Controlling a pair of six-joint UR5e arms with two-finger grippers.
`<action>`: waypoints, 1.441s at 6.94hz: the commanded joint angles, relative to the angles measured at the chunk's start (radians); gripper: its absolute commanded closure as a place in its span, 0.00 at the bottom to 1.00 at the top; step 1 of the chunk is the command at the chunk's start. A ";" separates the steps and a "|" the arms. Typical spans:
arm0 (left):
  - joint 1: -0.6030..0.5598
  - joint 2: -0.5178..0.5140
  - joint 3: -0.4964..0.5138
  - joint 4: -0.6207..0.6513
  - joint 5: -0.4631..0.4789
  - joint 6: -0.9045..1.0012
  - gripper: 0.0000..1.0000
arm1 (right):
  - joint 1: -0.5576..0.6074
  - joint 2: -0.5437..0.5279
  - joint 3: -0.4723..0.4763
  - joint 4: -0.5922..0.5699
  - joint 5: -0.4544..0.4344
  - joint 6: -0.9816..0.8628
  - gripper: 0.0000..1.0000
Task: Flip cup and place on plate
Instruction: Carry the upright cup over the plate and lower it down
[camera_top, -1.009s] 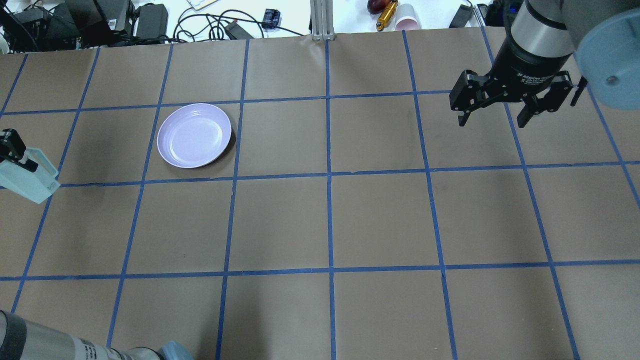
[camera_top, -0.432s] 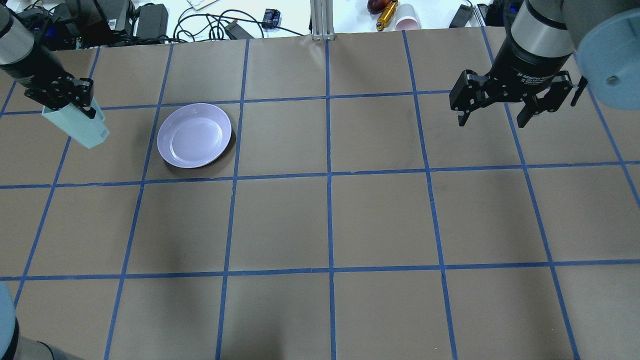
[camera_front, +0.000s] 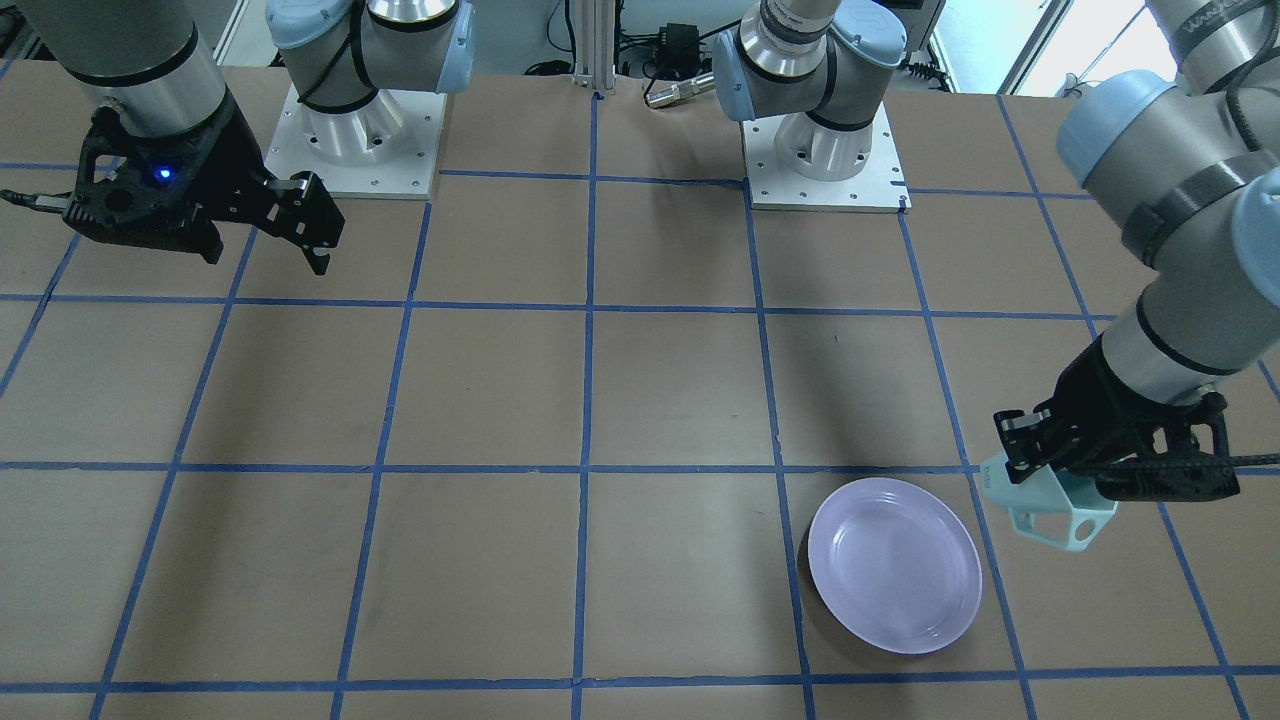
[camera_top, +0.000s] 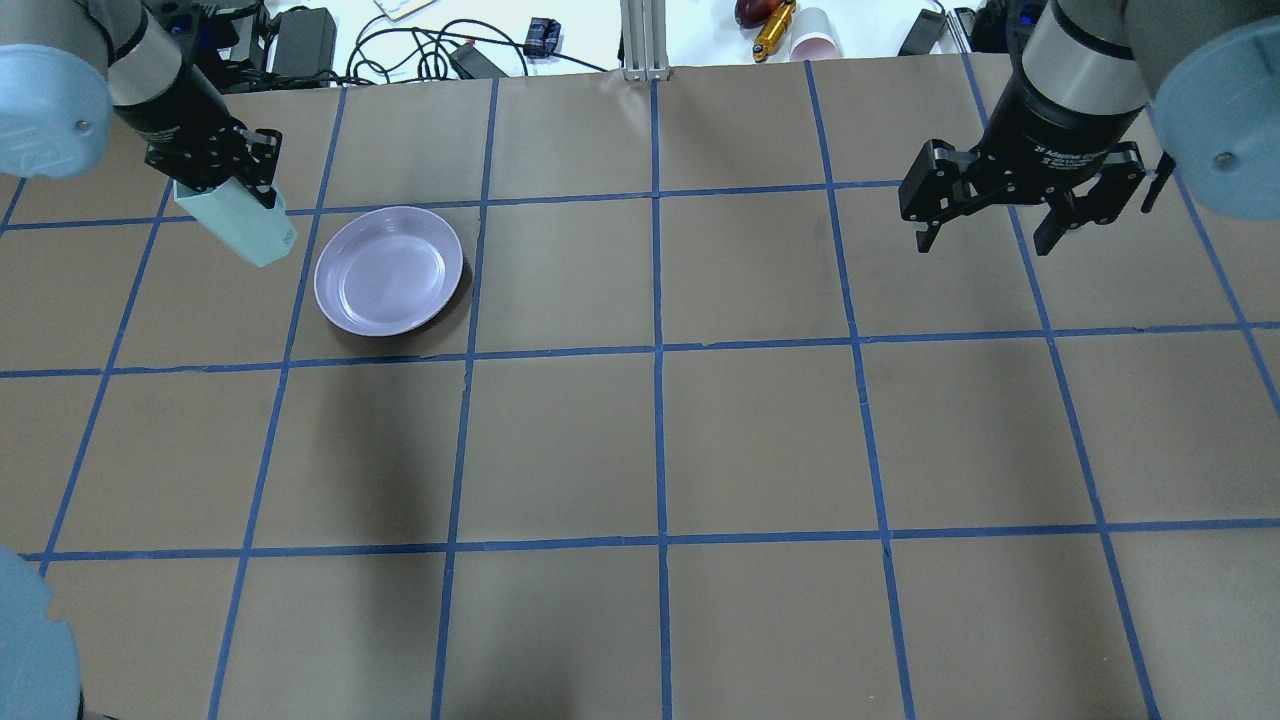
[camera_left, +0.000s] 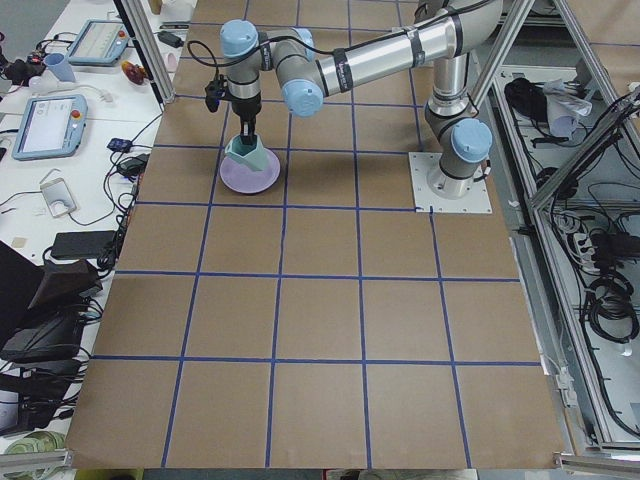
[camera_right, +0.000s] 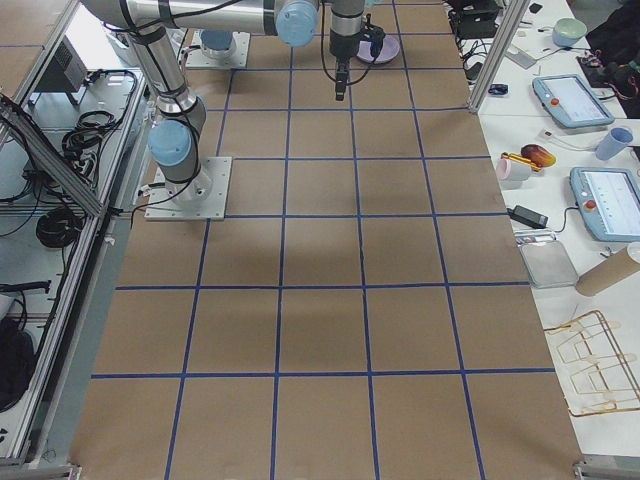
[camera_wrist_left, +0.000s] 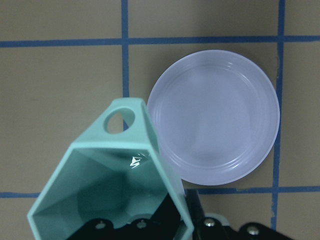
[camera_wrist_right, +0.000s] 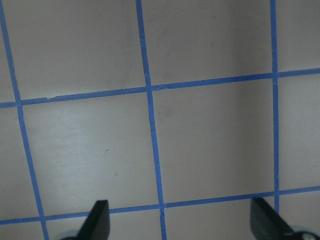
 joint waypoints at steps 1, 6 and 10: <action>-0.064 -0.016 -0.055 0.141 0.084 -0.014 1.00 | 0.000 0.000 0.000 0.000 -0.001 0.000 0.00; -0.107 -0.047 -0.178 0.364 0.077 -0.097 1.00 | 0.000 0.000 0.000 0.000 -0.001 0.000 0.00; -0.126 -0.119 -0.180 0.456 0.071 -0.137 1.00 | 0.000 0.000 0.000 0.000 -0.001 0.000 0.00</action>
